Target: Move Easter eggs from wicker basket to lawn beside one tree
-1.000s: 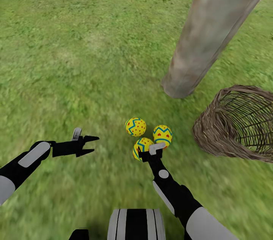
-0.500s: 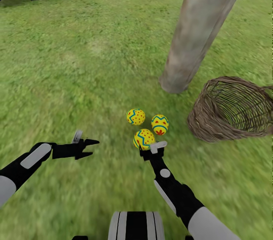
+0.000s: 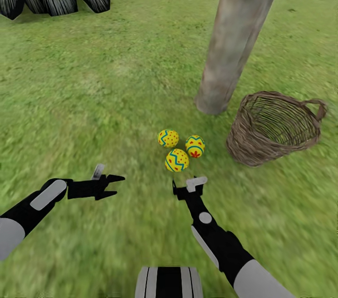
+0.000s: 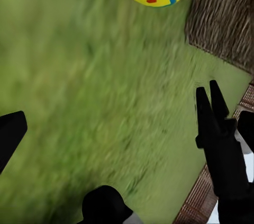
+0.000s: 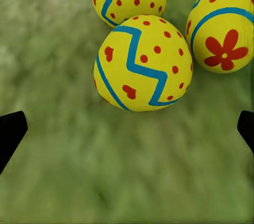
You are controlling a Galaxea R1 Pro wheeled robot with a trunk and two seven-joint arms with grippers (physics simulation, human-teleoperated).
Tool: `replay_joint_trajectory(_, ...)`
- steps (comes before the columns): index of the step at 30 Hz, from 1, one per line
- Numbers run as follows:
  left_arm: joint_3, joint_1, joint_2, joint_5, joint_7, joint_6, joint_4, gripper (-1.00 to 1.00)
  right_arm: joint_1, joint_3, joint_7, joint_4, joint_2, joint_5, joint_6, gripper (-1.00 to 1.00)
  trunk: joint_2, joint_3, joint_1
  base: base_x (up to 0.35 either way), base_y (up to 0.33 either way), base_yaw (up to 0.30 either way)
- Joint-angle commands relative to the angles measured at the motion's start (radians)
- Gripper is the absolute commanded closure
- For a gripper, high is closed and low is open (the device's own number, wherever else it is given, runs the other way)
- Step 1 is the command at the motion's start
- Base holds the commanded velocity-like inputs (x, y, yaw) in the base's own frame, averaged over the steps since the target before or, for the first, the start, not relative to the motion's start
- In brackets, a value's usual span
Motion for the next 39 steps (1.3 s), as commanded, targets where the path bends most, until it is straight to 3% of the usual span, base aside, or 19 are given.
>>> replay_joint_trajectory(1,-0.004,-0.001,0.001,-0.005,-0.009,-0.001,0.001,-1.0,0.003,0.004,-0.006,0.001,-0.001,-0.011,-0.024,-1.0,0.0,0.005,-0.001,-0.086,0.0,0.0)
replay_joint_trajectory(18,-0.006,-0.001,-0.004,-0.003,-0.009,-0.001,0.001,-1.0,0.012,0.004,-0.007,0.004,-0.001,-0.019,-0.045,-1.0,0.004,0.081,-0.008,-0.031,0.004,0.0)
replay_joint_trajectory(32,-0.006,-0.001,-0.004,-0.002,-0.009,-0.001,0.001,-1.0,0.012,0.005,-0.007,0.005,0.0,-0.019,-0.045,-1.0,0.007,0.136,-0.015,-0.318,0.044,0.0)
replay_joint_trajectory(39,-0.006,-0.001,-0.016,-0.003,-0.009,-0.001,0.001,-1.0,0.012,0.005,-0.007,0.005,0.0,-0.019,-0.045,-1.0,0.009,0.163,-0.018,-0.339,0.001,0.0)
